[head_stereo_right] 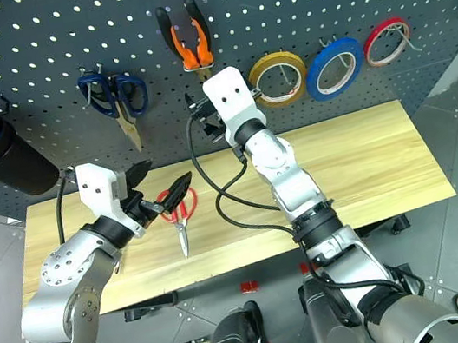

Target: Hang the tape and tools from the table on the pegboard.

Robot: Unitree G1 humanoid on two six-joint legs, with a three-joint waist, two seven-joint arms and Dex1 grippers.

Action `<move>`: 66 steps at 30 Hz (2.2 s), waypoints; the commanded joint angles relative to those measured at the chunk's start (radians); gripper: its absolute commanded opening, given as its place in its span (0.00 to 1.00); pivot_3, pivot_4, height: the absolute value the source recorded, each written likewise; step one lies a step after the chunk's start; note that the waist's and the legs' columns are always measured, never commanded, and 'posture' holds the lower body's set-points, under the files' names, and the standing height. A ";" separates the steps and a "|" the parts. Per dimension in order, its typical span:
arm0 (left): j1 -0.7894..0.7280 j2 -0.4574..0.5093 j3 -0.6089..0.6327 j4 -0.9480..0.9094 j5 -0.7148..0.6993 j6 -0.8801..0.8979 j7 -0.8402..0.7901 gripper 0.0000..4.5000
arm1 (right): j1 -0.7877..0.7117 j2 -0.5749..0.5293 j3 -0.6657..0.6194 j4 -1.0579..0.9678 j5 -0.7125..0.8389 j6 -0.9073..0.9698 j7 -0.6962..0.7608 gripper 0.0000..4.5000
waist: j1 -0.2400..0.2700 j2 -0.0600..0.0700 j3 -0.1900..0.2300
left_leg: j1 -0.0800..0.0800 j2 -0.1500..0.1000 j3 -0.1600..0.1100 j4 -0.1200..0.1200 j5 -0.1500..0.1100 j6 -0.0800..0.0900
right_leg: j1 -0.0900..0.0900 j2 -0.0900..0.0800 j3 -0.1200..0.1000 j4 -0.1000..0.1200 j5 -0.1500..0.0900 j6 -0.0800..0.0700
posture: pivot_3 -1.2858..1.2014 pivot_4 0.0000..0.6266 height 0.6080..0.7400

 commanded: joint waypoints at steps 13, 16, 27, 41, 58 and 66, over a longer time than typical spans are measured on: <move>0.028 -0.159 0.001 0.200 0.116 0.283 0.305 1.00 | 0.318 -0.413 0.226 -0.775 0.381 0.743 0.532 0.99 | 0.029 -0.001 0.000 | 0.000 0.000 -0.002 0.000 -0.001 0.001 | 0.001 0.000 -0.002 -0.002 0.001 -0.001 | 0.40 0.60 1.00; -0.012 -0.177 -0.009 0.263 0.134 0.278 0.313 1.00 | 0.313 -0.417 0.228 -0.788 0.402 0.765 0.524 0.99 | 0.029 -0.001 0.000 | 0.000 0.000 -0.002 0.000 -0.001 0.001 | 0.001 0.000 -0.002 -0.003 0.001 -0.001 | 0.40 0.61 1.00; -0.172 -0.217 -0.079 0.536 0.197 0.293 0.293 1.00 | 0.263 -0.376 0.157 -0.759 0.471 0.842 0.472 0.99 | 0.030 -0.002 0.000 | 0.000 0.000 -0.002 0.001 -0.001 0.001 | 0.002 0.000 -0.002 -0.003 0.001 -0.001 | 0.39 0.60 1.00; -0.154 -0.162 -0.207 0.464 0.276 0.499 0.286 1.00 | 0.273 -0.357 0.106 -0.781 0.569 0.934 0.433 0.99 | 0.029 -0.002 -0.003 | 0.004 0.000 -0.002 0.000 -0.001 0.001 | 0.005 0.000 -0.002 -0.003 0.001 -0.001 | 0.40 0.57 1.00; -0.238 -0.257 -0.092 0.725 0.286 0.473 0.326 0.41 | 0.252 -0.320 0.048 -0.773 0.678 1.039 0.378 1.00 | 0.039 0.009 -0.026 | 0.011 0.000 -0.001 0.000 -0.001 0.001 | 0.013 0.000 -0.002 -0.005 0.001 0.000 | 0.39 0.57 1.00; -0.206 -0.245 -0.091 0.690 0.278 0.443 0.280 0.07 | 0.244 -0.319 0.044 -0.772 0.691 1.046 0.353 1.00 | 0.036 0.011 -0.030 | 0.018 0.000 -0.002 -0.003 -0.001 0.001 | 0.020 0.000 -0.003 -0.010 0.001 0.000 | 0.38 0.56 1.00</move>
